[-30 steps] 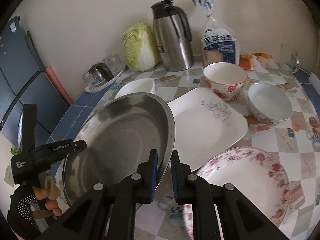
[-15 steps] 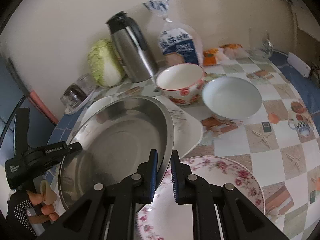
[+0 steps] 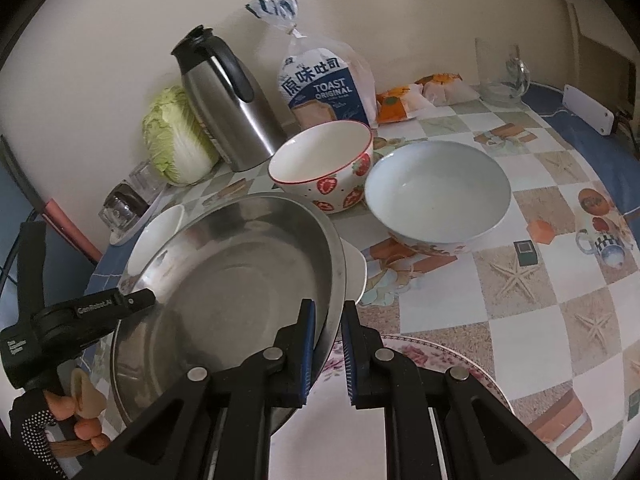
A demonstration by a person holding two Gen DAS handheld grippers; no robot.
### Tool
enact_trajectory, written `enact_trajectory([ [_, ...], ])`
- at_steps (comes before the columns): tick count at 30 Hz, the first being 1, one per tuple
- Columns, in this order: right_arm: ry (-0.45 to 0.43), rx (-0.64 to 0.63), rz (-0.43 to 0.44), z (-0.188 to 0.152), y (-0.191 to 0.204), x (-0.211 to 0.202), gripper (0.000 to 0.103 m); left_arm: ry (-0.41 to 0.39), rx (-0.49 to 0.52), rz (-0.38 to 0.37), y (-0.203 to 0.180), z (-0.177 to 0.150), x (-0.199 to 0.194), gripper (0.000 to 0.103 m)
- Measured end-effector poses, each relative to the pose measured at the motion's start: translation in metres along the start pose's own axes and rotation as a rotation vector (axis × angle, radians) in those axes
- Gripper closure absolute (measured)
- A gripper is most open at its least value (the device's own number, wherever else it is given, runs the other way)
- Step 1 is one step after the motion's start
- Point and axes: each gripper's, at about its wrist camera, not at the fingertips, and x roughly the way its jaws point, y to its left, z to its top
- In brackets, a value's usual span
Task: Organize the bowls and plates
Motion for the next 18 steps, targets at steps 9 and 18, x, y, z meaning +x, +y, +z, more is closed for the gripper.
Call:
enact_trajectory([
  [9,0.004,-0.014,-0.023,0.001,0.001,0.008,0.089,0.008,0.001,-0.017,0.002,0.003,0.008,0.072],
  [18,-0.01,-0.016,-0.027,0.002,0.0,0.009,0.089,0.014,0.015,-0.018,0.0,0.002,0.016,0.072],
])
